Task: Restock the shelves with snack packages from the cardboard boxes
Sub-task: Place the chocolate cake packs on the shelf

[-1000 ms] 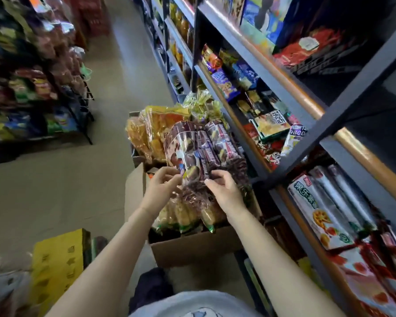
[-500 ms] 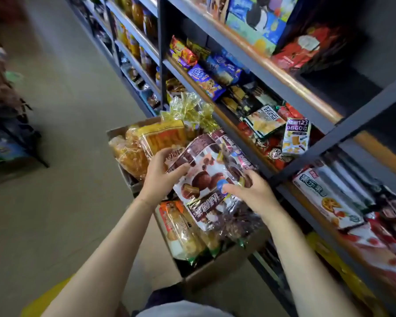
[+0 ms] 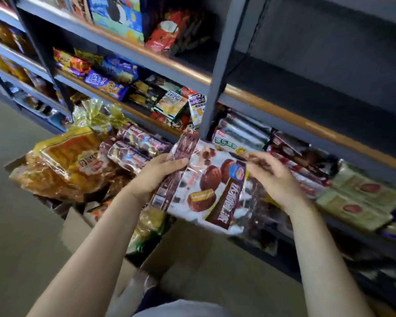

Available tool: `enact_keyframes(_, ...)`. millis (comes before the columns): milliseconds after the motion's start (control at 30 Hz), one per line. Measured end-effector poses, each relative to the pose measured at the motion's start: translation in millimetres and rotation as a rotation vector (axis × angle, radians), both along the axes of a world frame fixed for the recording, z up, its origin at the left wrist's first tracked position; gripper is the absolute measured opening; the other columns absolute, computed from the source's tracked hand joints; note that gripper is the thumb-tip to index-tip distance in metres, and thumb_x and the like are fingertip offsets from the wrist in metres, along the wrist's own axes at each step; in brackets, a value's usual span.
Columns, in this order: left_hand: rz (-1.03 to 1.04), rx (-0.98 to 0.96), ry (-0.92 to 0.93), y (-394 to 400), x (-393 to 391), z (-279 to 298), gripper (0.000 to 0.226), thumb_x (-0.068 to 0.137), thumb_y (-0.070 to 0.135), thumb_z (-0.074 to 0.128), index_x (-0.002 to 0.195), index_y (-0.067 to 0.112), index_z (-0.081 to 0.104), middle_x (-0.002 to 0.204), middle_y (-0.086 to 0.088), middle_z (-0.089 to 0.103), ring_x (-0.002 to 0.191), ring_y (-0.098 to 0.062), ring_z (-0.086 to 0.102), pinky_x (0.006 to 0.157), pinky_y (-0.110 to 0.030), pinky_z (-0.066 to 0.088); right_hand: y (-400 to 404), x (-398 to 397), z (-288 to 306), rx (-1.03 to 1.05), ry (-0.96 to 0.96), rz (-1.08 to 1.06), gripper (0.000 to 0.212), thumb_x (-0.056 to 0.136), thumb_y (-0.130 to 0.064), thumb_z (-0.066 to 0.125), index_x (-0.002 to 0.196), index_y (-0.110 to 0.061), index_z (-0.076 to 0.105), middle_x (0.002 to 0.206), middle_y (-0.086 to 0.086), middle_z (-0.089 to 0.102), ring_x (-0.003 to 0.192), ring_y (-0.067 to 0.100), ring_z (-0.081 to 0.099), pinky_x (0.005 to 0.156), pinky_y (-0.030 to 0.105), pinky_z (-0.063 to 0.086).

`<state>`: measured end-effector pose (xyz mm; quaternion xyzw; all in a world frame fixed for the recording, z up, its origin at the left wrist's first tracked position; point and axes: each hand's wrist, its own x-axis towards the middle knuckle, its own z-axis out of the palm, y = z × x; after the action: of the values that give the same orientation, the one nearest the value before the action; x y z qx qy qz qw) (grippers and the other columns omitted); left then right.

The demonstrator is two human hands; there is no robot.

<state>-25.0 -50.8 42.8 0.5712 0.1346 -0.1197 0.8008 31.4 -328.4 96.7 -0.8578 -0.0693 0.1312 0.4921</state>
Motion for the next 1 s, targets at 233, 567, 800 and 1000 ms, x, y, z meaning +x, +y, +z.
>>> enact_keyframes(233,0.234,-0.423,0.071,-177.7,-12.7,4.9,0.049,0.102,0.043,0.051,0.137,0.012,0.06,0.131,-0.014,0.068,0.119,-0.033,0.066,0.101,-0.052,0.052,-161.8,-66.9,-5.4,0.162,-0.177,-0.544,0.01,0.095,-0.025,0.064,0.103,-0.031,0.064,0.105,-0.006,0.069,0.101,0.014,0.065,0.093,0.035,0.052)
enact_keyframes(567,-0.323,-0.042,-0.12,-449.3,-70.5,67.9,0.057,0.094,0.044,0.062,0.144,0.019,0.053,0.135,0.0,0.066,0.118,-0.015,0.066,0.096,-0.031,0.05,-317.5,-178.0,14.8,1.116,-0.159,-0.771,0.074,0.076,-0.028,0.081,0.142,-0.021,0.049,0.131,0.003,0.066,0.121,0.022,0.063,0.104,0.046,0.049)
enact_keyframes(800,-0.7,0.233,-0.529,-555.9,-107.0,100.8,0.075,0.089,0.028,0.075,0.149,0.046,0.034,0.117,0.042,0.06,0.101,0.016,0.062,0.079,-0.011,0.052,-409.1,-237.1,34.7,0.521,-0.405,-1.104,0.061,0.078,-0.032,0.084,0.132,-0.029,0.055,0.111,-0.01,0.072,0.101,0.008,0.069,0.087,0.033,0.058)
enact_keyframes(1000,-0.538,-0.024,-0.427,-631.9,-83.2,87.3,0.062,0.081,0.018,0.084,0.135,0.026,0.053,0.121,-0.001,0.072,0.112,-0.02,0.069,0.084,-0.031,0.058,-440.7,-248.5,28.0,0.379,-0.33,-0.732,0.057,0.099,-0.006,0.046,0.122,-0.058,0.055,0.139,-0.036,0.047,0.134,-0.014,0.037,0.117,0.026,0.034)
